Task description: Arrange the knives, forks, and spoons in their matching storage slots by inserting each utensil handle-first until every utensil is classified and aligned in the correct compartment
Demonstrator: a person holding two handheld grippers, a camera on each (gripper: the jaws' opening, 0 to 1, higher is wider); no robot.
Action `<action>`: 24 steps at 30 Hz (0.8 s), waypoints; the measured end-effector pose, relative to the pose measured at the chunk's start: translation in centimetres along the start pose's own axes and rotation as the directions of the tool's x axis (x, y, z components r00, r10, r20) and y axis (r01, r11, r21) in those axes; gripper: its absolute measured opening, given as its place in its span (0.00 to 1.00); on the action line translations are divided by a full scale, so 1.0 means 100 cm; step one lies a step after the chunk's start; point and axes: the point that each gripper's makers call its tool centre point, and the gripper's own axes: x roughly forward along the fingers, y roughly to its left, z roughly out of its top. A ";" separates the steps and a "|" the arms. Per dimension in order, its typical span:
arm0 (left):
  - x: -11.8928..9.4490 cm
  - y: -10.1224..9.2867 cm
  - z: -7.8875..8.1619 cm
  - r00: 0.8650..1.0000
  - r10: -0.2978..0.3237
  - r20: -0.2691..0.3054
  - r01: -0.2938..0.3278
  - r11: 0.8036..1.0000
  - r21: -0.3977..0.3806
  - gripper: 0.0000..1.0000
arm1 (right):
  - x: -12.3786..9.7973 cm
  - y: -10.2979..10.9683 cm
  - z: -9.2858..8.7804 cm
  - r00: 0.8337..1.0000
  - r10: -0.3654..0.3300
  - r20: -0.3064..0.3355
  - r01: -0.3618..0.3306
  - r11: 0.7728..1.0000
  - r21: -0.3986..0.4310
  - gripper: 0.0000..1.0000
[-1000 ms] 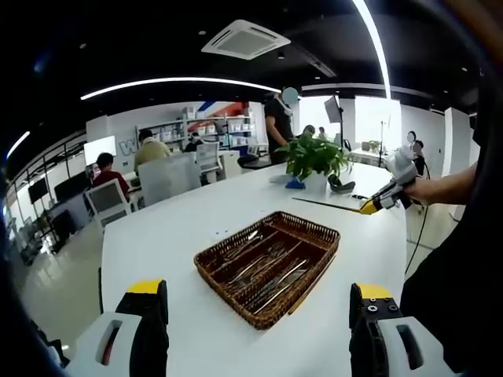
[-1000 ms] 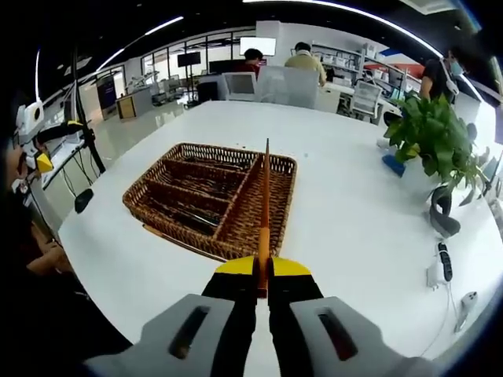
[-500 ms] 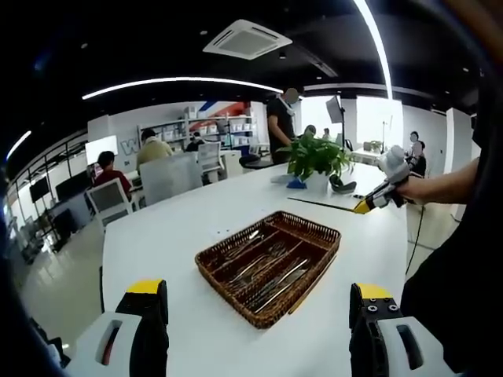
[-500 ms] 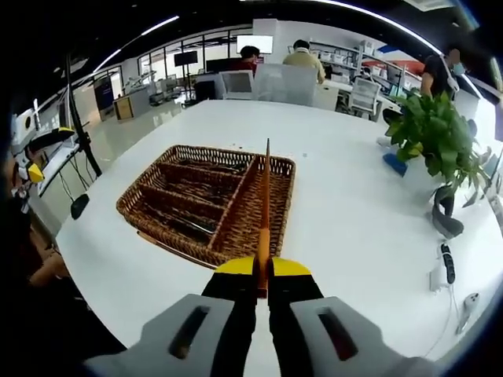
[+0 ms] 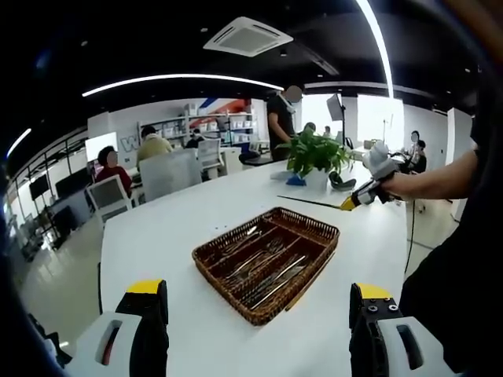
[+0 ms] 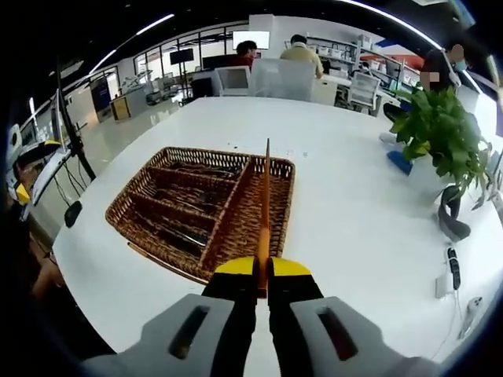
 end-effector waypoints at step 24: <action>-0.006 0.002 -0.007 1.000 0.015 -0.008 -0.015 1.000 -0.022 1.00 | 0.031 -0.004 0.032 1.000 -0.014 -0.006 0.014 1.000 -0.022 0.02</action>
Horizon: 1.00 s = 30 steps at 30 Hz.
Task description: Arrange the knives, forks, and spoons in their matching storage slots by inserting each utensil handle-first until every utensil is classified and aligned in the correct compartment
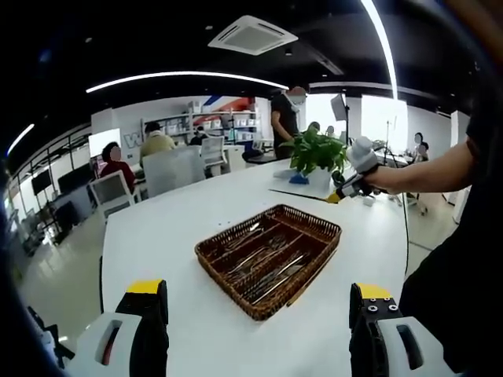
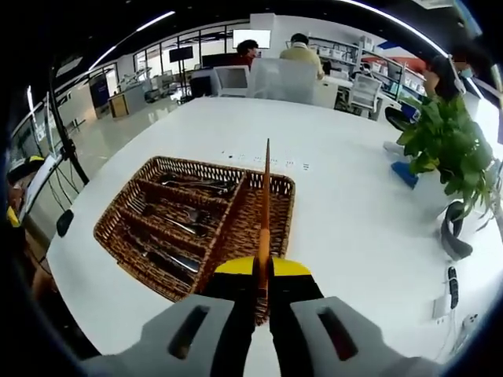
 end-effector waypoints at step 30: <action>-0.009 0.010 -0.007 1.000 0.031 -0.004 -0.031 0.999 -0.021 1.00 | 0.017 0.009 -0.031 0.998 -0.004 -0.057 0.005 1.000 0.020 0.02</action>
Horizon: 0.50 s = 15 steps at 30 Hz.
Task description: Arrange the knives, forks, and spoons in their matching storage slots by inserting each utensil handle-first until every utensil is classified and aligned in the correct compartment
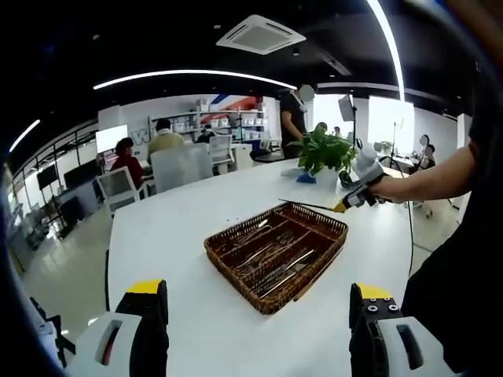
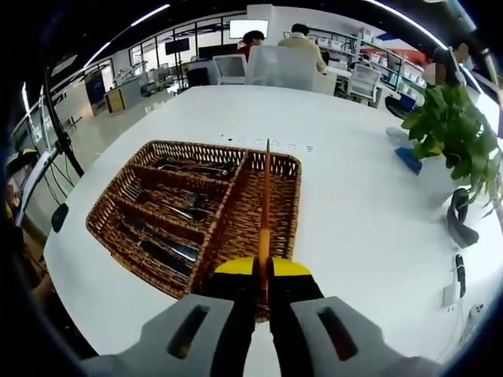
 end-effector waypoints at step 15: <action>-0.004 0.003 -0.005 1.000 0.008 -0.002 -0.008 1.000 -0.008 1.00 | 0.007 0.001 -0.015 1.000 -0.002 -0.024 0.002 1.000 0.018 0.02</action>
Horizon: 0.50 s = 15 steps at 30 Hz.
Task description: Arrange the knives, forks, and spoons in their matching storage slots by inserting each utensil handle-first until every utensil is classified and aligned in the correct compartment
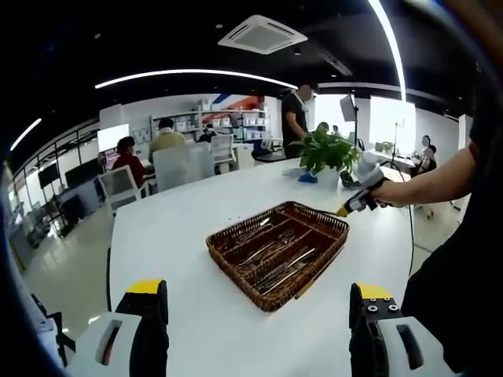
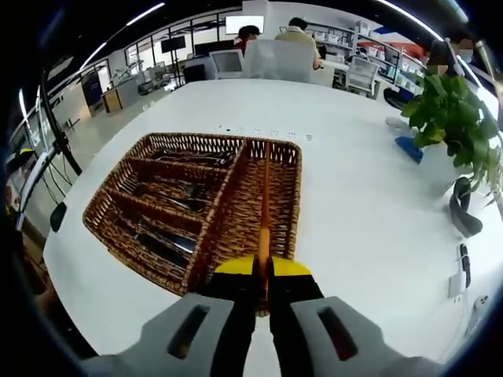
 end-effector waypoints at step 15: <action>-0.003 0.000 -0.004 1.000 0.002 -0.007 -0.002 1.000 -0.001 1.00 | 0.009 0.005 -0.012 0.999 0.008 -0.037 -0.007 1.000 0.002 0.02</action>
